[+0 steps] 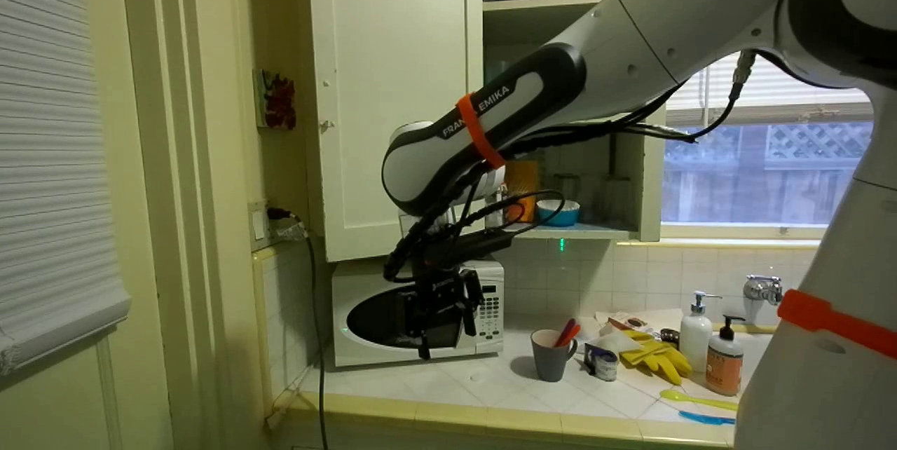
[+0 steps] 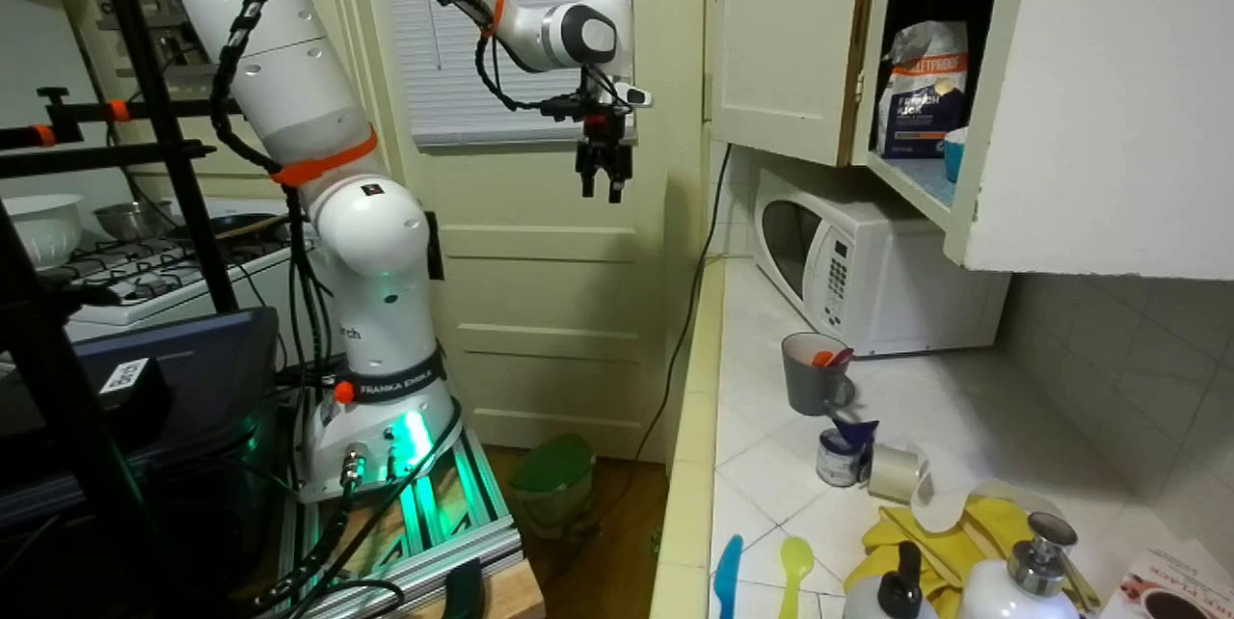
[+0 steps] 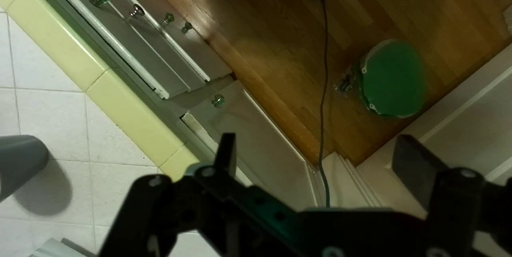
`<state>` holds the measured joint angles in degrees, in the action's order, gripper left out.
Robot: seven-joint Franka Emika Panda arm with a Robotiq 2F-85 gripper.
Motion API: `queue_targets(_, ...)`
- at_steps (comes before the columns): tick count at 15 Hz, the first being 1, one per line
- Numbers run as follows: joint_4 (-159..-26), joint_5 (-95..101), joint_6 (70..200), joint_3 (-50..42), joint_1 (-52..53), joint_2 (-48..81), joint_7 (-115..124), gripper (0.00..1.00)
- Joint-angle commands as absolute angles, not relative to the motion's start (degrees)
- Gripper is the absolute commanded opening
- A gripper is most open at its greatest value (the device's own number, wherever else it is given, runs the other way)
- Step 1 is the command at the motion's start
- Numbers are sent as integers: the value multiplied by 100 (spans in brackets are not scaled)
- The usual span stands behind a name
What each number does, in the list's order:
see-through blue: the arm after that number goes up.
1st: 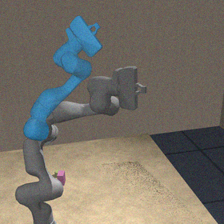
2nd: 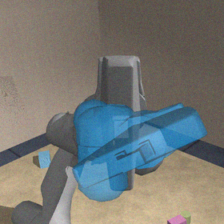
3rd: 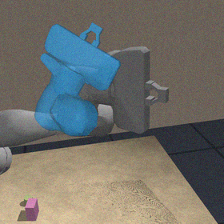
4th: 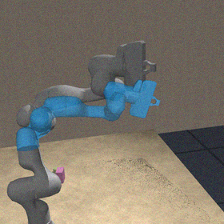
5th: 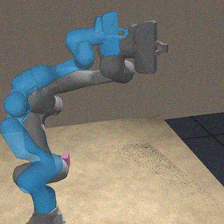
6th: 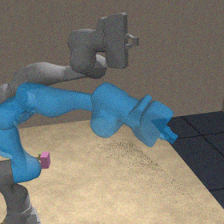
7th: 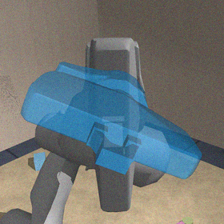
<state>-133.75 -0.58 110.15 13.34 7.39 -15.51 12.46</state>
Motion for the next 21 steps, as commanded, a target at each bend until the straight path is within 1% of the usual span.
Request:
queue_targets(1,-13542,150,11237,1109,475,-1585,1959,100)
queue_targets(6,-13847,576,11950,761,-50,-1513,2830,100)
queue_targets(13,-14395,1527,13179,583,-705,-1416,4703,100)
queue_targets(17,-14642,2015,13683,449,-1032,-1403,5849,100)
queue_targets(21,-14819,2601,13913,290,-1382,-1449,7008,100)
